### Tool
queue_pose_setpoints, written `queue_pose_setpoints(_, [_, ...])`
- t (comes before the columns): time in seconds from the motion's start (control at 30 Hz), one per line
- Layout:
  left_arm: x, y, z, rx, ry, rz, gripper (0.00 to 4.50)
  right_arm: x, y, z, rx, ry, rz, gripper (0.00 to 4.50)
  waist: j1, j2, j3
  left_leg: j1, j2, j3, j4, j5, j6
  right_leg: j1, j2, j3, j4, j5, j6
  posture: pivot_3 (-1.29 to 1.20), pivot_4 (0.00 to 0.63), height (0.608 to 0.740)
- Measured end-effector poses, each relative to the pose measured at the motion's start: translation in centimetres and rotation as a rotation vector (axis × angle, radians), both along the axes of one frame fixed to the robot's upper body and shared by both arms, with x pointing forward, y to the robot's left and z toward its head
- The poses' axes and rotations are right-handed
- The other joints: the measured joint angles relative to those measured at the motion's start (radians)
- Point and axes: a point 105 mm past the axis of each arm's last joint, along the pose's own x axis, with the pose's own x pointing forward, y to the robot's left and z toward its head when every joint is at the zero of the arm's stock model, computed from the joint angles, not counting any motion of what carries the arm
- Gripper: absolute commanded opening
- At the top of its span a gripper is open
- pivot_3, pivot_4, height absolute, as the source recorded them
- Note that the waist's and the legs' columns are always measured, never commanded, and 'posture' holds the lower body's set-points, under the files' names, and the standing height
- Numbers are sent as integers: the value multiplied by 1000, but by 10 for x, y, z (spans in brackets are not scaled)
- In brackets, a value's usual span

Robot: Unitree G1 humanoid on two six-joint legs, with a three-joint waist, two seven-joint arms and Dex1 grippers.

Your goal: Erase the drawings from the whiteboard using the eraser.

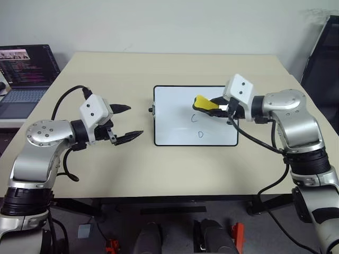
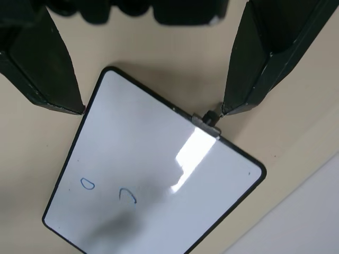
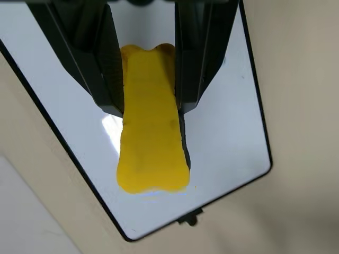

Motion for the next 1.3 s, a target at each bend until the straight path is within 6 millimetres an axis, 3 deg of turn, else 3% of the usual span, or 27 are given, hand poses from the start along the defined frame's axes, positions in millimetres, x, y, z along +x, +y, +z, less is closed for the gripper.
queue_pose_setpoints(0.1, [3, 0, -3, -8, 14, 2, 4500, 6, -14, -8, -8, 17, -63, 964, -2, 1, 1, 0, 0, 1, 0, 0, 0, -1, 0, 1, 0, 0, 0, 0, 150, 740])
queue_pose_setpoints(0.37, [8, -7, -7, -2, 27, -31, 4500, 12, -41, -6, -13, -26, -180, 964, 1, 1, 1, -1, 0, 1, 0, 0, 0, -1, 0, 1, 0, 0, 0, 0, 150, 740])
queue_pose_setpoints(0.5, [7, -9, -11, 5, 42, -45, 4500, 14, -43, -6, -9, -43, -199, 964, -3, 1, 1, -1, 0, 1, 0, 0, 0, -2, 1, 1, 0, 0, 0, 0, 150, 740])
queue_pose_setpoints(0.7, [8, -10, -13, 8, 35, -47, 4500, 25, -11, -2, 6, -115, -166, 964, -12, 1, 1, -1, 1, 1, 0, 0, 0, -2, 2, 1, 1, 0, 0, 0, 150, 740])
queue_pose_setpoints(0.9, [8, -10, -16, 3, 42, -43, 4500, 39, 33, -27, -45, -108, -90, 964, -15, 1, 1, -2, 1, 1, 0, 0, 0, -2, 2, 1, 1, 0, 0, 0, 150, 740])
queue_pose_setpoints(1.13, [7, -7, -19, 1, 47, -27, 4500, 51, 40, -40, -113, -122, -75, 964, -11, 1, 1, -3, 1, 0, 0, 0, 0, -4, 2, 1, 2, 0, 0, 0, 150, 740])
queue_pose_setpoints(1.3, [7, -6, -20, 0, 52, -22, 4500, 61, 39, -32, -168, -169, -67, 964, -14, 1, 1, -3, 1, 0, 1, 0, 0, -4, 2, 1, 2, 0, 0, 0, 150, 740])
